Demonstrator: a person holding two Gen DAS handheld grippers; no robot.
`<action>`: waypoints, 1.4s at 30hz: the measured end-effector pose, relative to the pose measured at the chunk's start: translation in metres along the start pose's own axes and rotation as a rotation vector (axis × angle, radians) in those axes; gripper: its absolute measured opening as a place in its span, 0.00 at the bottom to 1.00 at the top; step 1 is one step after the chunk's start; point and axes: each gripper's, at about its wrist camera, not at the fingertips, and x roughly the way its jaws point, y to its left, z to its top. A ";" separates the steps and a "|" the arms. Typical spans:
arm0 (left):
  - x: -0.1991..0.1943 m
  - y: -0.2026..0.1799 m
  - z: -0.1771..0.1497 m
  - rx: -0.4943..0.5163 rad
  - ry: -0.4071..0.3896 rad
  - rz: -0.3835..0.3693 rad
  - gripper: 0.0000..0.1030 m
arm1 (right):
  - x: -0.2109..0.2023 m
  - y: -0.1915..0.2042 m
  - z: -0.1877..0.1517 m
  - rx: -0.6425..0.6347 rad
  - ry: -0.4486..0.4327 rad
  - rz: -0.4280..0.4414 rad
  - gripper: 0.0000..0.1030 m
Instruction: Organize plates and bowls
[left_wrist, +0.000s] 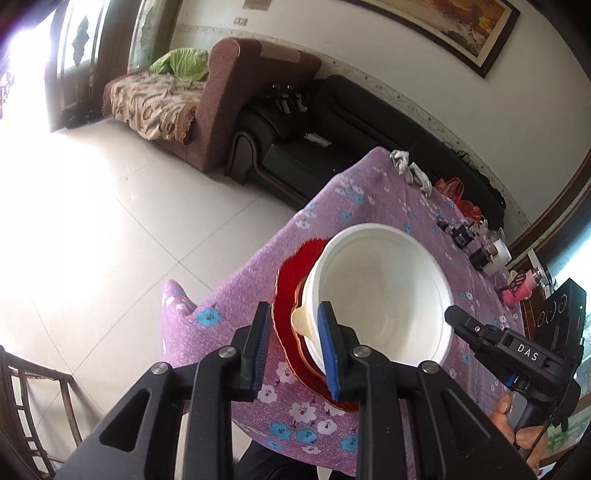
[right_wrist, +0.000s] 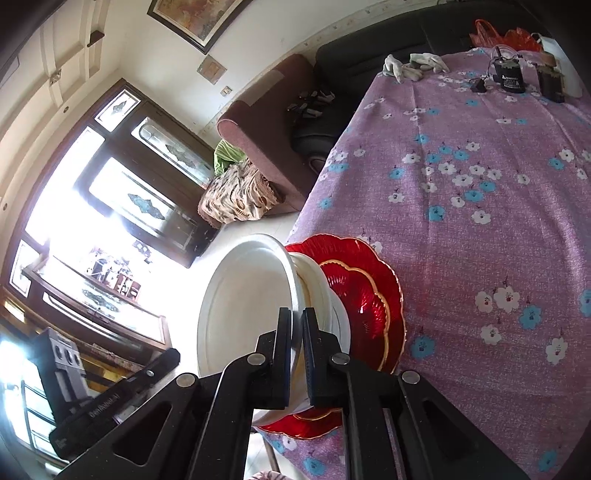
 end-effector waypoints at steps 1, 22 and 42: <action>-0.006 -0.004 0.001 0.014 -0.021 -0.002 0.24 | -0.004 -0.001 0.001 0.000 -0.015 0.004 0.08; 0.051 -0.277 -0.089 0.609 -0.100 -0.205 0.89 | -0.175 -0.151 -0.002 -0.012 -0.423 -0.541 0.61; -0.004 -0.162 -0.046 0.355 -0.335 0.130 0.89 | -0.137 -0.065 -0.030 -0.196 -0.459 -0.298 0.62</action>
